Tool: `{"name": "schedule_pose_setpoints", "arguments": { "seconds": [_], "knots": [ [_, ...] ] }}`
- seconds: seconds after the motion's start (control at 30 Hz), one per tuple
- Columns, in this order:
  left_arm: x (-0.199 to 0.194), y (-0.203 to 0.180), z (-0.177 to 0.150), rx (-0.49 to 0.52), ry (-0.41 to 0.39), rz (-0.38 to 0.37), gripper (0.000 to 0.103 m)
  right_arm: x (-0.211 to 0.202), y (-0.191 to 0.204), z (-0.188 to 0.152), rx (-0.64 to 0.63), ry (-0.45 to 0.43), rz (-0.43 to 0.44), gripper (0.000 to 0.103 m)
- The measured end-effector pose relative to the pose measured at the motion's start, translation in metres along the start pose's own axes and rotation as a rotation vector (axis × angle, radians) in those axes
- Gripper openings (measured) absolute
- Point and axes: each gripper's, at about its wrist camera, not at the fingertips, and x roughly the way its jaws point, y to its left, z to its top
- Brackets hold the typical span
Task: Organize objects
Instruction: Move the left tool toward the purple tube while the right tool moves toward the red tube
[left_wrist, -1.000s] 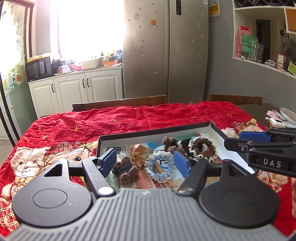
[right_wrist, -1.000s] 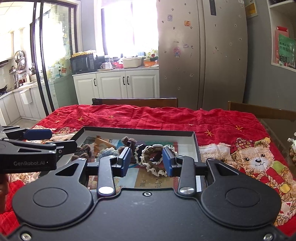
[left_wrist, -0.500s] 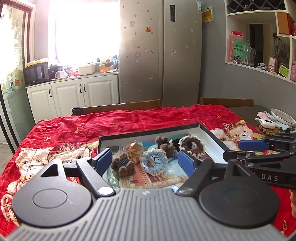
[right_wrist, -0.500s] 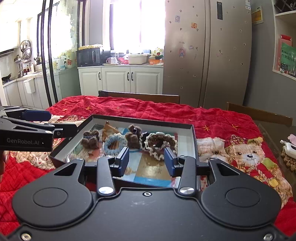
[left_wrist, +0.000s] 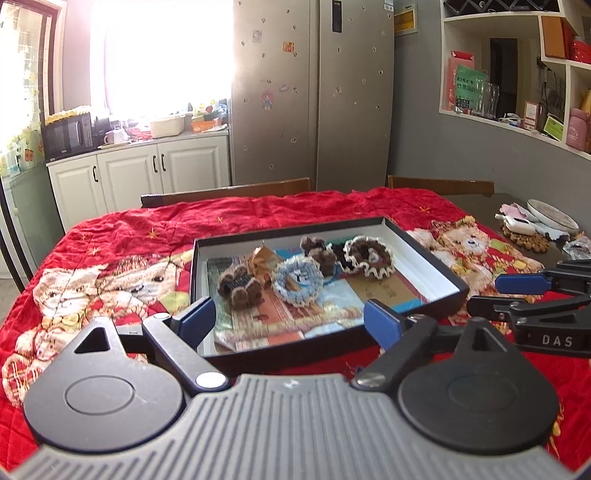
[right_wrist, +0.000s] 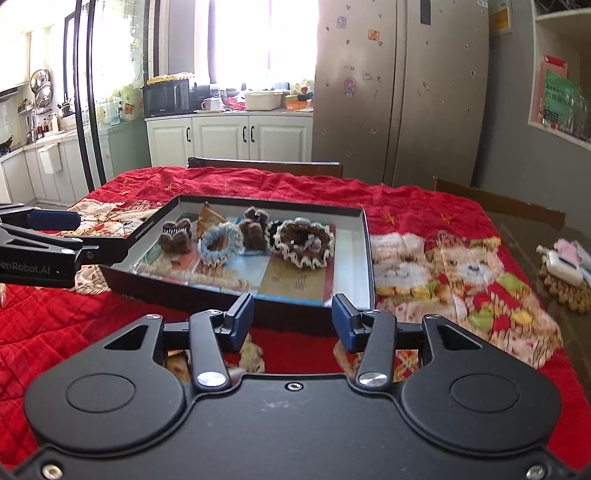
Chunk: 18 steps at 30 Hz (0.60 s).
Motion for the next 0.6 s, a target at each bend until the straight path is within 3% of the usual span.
{"name": "schedule_pose_setpoints", "arguments": {
  "seconds": [0.6],
  "knots": [
    [0.008, -0.004, -0.034, 0.005, 0.057, 0.009, 0.093, -0.006, 0.001, -0.042, 0.068, 0.028, -0.052, 0.047]
  ]
}}
